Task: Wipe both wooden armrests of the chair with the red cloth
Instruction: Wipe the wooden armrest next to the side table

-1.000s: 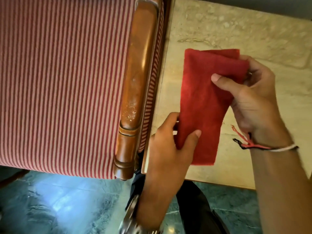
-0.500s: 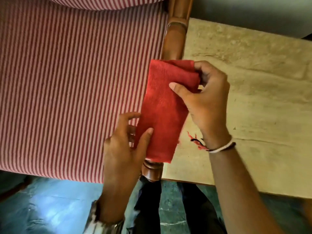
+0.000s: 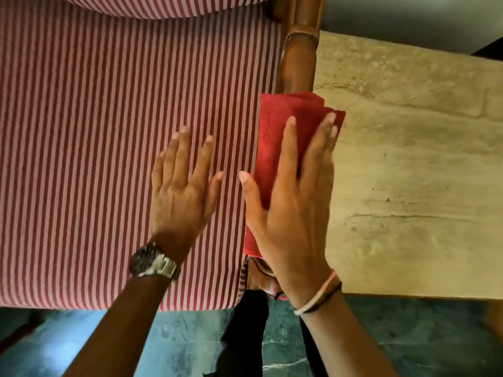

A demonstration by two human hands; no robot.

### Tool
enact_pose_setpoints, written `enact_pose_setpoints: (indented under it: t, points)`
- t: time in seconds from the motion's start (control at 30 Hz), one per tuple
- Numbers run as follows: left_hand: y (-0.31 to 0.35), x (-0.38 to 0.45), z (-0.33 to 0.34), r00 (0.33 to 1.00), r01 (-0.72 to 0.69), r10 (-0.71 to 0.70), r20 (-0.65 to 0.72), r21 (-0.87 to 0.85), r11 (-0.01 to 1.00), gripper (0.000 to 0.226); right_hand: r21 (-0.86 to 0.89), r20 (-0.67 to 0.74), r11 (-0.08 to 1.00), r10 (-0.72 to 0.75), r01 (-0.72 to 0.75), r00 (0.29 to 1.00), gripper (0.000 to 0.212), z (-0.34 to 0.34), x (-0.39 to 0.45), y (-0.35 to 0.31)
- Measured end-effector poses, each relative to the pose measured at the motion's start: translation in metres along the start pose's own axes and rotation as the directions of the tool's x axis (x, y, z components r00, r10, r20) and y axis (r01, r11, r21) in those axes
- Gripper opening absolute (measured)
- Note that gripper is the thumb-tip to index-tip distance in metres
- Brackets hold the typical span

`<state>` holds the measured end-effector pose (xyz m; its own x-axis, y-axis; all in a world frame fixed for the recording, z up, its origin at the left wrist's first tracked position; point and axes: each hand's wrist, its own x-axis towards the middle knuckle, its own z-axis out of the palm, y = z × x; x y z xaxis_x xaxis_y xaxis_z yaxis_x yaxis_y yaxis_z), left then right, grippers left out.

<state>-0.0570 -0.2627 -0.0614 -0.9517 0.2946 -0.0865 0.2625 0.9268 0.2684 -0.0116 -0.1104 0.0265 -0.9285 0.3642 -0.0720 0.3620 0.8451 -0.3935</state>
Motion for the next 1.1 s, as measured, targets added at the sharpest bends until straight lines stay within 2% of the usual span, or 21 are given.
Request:
enact_pose_setpoints:
  t: [0.1,0.2,0.37,0.63,0.93,1.1]
  points:
    - [-0.023,0.011,0.04,0.996,-0.046,0.036,0.086,0.118,0.992,0.069,-0.057,0.015,0.998,0.01,-0.009,1.0,0.08,0.014,0.008,0.004]
    - [-0.034,0.009,0.064,0.999,-0.054,0.053,0.011,0.192,0.98,0.07,0.024,0.005,1.0,0.003,-0.003,1.0,0.082,0.017,0.038,0.007]
    - [-0.041,0.009,0.076,0.994,-0.066,0.082,-0.07,0.216,0.974,0.069,0.017,-0.01,1.0,0.001,-0.001,1.0,0.076,0.013,0.085,0.002]
    - [-0.042,0.009,0.079,0.989,-0.073,0.101,-0.11,0.235,0.969,0.07,0.036,0.082,0.999,-0.03,0.028,0.996,0.069,0.015,-0.02,0.014]
    - [-0.037,0.009,0.075,0.992,-0.054,0.076,-0.097,0.212,0.976,0.068,0.051,0.003,0.999,-0.019,0.019,1.0,0.074,0.012,0.099,0.007]
    - [-0.037,0.009,0.074,0.989,-0.067,0.092,-0.114,0.204,0.977,0.068,0.067,0.043,0.998,-0.021,0.018,0.999,0.074,0.01,0.041,0.009]
